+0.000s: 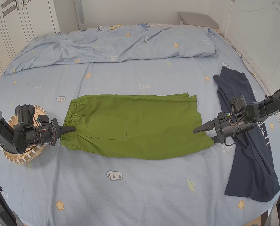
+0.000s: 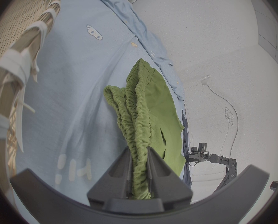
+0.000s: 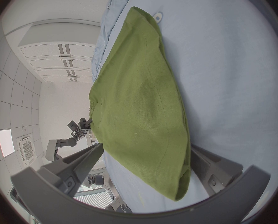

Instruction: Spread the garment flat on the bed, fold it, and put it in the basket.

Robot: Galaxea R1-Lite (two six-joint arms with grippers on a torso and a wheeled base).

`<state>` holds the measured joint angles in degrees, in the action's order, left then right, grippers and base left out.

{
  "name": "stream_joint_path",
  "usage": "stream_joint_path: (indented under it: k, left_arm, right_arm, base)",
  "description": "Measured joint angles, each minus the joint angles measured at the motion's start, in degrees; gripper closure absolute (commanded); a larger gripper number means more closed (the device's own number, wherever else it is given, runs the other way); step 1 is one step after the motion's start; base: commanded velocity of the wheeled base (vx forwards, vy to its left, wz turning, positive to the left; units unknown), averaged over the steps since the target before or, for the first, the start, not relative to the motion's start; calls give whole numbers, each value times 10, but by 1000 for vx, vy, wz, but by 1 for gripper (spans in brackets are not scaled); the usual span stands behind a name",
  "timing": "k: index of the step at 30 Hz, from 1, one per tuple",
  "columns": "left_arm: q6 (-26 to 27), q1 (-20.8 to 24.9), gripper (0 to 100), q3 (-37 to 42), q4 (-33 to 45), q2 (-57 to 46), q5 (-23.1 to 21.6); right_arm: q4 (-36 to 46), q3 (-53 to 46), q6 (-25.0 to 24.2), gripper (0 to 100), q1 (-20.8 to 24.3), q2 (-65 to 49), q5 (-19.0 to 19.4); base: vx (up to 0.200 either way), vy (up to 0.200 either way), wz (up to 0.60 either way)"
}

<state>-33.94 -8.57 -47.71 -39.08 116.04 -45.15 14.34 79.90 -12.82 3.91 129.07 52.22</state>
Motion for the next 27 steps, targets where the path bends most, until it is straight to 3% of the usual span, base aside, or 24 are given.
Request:
stream_joint_path:
  k: [1,18,27]
  left_arm:
    - [0,0,100,0,0,0,0]
    - [-1,-2,100,-3,8,2,-2]
    - [0,-3,100,-10,58,-5,-2]
  right_arm:
    - [0,1,0,100,0,1,0]
    - [3,3,0,100,-14,20,-3]
    - [49,-23,4,100,-22,-47,-6]
  base:
    - [0,0,0]
    - [0,0,0]
    - [0,0,0]
